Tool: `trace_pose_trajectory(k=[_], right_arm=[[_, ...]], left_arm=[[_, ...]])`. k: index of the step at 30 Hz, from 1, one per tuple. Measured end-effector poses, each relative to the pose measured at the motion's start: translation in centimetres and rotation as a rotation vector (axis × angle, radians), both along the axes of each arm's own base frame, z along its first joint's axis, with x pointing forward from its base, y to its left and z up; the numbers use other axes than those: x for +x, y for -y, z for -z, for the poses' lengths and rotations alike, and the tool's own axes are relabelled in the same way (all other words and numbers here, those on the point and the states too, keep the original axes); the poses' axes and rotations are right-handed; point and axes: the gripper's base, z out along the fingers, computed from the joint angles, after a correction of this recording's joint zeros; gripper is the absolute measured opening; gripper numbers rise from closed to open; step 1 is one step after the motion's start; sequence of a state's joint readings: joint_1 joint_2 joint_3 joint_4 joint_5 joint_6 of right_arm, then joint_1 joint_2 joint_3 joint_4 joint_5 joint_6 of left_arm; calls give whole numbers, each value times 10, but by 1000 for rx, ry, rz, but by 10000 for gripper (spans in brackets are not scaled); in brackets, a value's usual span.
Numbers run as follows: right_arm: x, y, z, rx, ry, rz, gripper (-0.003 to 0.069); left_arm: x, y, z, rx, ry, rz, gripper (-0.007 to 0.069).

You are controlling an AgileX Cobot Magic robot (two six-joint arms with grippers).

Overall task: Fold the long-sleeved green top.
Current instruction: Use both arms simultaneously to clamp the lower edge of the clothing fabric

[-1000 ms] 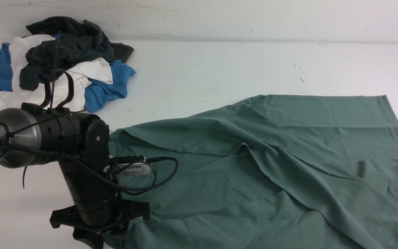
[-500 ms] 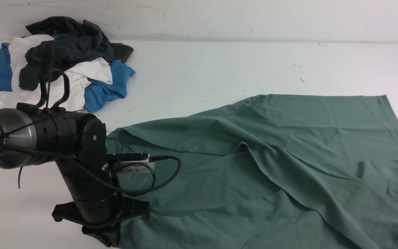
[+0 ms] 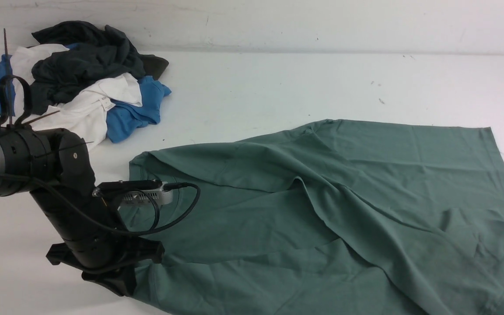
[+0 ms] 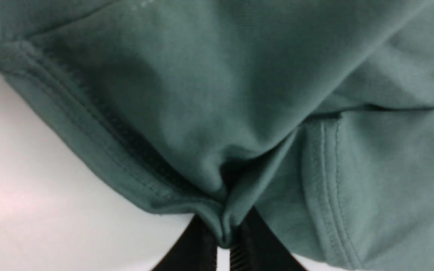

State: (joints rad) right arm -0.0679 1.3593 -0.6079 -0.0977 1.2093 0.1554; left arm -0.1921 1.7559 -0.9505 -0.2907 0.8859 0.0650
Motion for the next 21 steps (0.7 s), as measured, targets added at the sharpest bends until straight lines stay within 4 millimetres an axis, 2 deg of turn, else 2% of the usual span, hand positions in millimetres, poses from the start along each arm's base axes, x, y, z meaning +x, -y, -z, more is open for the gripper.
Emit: trace_pose_trajectory(k=[8, 13, 21], right_arm=[[7, 4, 19, -9, -66, -29, 386], [2, 9, 38, 6, -79, -3, 391], [6, 12, 44, 34, -112, -54, 368]], left_arm=[[0, 1, 0, -7, 1, 4, 20], [0, 1, 0, -8, 1, 2, 20], [1, 1, 0, -8, 12, 1, 20]])
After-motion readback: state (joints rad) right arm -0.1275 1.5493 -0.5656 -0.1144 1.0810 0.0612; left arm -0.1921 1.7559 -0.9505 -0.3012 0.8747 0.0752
